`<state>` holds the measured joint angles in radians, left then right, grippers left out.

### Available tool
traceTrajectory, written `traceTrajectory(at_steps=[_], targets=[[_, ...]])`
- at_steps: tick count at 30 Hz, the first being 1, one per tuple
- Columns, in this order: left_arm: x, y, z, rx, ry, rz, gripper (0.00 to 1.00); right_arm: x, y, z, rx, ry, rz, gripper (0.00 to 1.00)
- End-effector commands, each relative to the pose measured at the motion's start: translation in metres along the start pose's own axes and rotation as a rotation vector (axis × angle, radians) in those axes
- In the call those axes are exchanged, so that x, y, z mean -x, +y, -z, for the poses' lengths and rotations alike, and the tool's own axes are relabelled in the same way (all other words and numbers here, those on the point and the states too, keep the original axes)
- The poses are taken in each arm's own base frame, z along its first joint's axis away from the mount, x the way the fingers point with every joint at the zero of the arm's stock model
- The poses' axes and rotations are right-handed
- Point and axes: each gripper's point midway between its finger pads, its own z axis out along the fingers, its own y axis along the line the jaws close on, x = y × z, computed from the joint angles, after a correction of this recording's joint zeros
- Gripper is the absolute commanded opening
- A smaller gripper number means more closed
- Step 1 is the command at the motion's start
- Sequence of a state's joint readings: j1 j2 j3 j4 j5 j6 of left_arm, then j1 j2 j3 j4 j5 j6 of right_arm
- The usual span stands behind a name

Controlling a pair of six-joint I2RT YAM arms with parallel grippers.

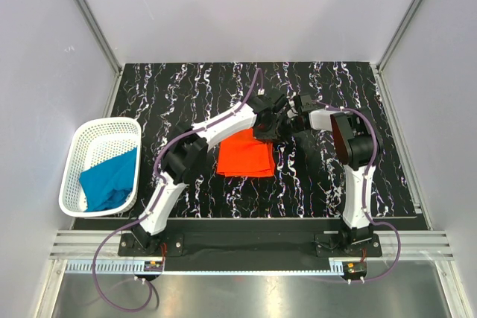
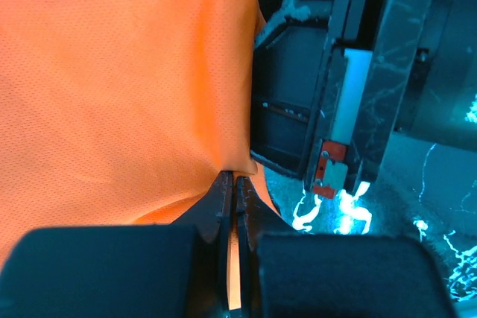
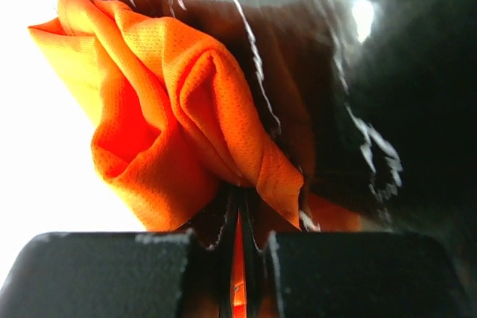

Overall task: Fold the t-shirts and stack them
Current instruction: Fold the tshirt

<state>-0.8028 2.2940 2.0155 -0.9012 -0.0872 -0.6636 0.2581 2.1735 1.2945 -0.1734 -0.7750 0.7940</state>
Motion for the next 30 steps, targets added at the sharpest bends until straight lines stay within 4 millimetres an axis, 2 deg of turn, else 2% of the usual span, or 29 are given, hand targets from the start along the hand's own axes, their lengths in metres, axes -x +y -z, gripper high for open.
traceTrajectory(at_steps=[1,4,5,7,9,11,12,13,14,15,18,19,20,21,22,25,26,30], targets=[[0.017,-0.014,0.005,-0.070,-0.042,0.009,0.02,-0.001,0.007,0.020,-0.057,-0.041,0.007,0.11],[0.018,-0.014,0.007,-0.083,-0.043,0.013,0.02,0.005,0.015,0.037,-0.066,-0.067,0.026,0.13],[0.018,-0.015,0.007,-0.089,-0.042,0.013,0.03,0.010,0.020,0.043,-0.064,-0.081,0.034,0.18],[0.019,-0.015,0.007,-0.101,-0.043,0.010,0.07,0.017,0.015,0.055,-0.083,-0.094,0.031,0.21],[0.019,-0.019,0.011,-0.125,-0.043,-0.004,0.20,0.027,0.010,0.069,-0.100,-0.124,0.033,0.27],[0.021,-0.024,0.018,-0.162,-0.050,-0.016,0.26,0.034,0.004,0.079,-0.118,-0.146,0.041,0.32],[0.022,-0.025,0.021,-0.173,-0.058,-0.025,0.37,0.038,-0.002,0.085,-0.122,-0.151,0.027,0.34],[0.027,-0.027,0.033,-0.193,-0.080,-0.028,0.41,0.041,-0.003,0.088,-0.123,-0.154,0.026,0.36],[0.026,-0.028,0.036,-0.212,-0.080,-0.034,0.46,0.044,-0.003,0.092,-0.121,-0.158,0.046,0.38],[0.030,-0.029,0.048,-0.233,-0.101,-0.040,0.54,0.045,-0.002,0.093,-0.117,-0.153,0.051,0.42],[0.030,-0.026,0.061,-0.272,-0.099,-0.031,0.59,0.046,0.014,0.092,-0.051,-0.119,0.087,0.50],[0.034,-0.025,0.074,-0.293,-0.115,-0.026,0.61,0.046,0.017,0.092,-0.040,-0.115,0.094,0.52],[0.029,-0.023,0.077,-0.304,-0.103,-0.029,0.63,0.049,0.021,0.093,-0.029,-0.116,0.113,0.53],[0.031,-0.022,0.091,-0.320,-0.125,-0.041,0.65,0.051,0.023,0.093,-0.028,-0.119,0.122,0.55],[0.023,-0.018,0.090,-0.315,-0.109,-0.046,0.68,0.054,0.026,0.093,-0.027,-0.125,0.135,0.59],[0.009,-0.018,0.099,-0.340,-0.078,-0.032,0.69,0.057,0.032,0.089,-0.006,-0.111,0.147,0.63],[-0.004,-0.012,0.091,-0.320,-0.046,-0.018,0.68,0.059,0.035,0.083,0.007,-0.096,0.149,0.63],[-0.027,-0.009,0.082,-0.247,-0.033,0.022,0.67,0.063,0.035,0.069,0.013,-0.071,0.153,0.64]])
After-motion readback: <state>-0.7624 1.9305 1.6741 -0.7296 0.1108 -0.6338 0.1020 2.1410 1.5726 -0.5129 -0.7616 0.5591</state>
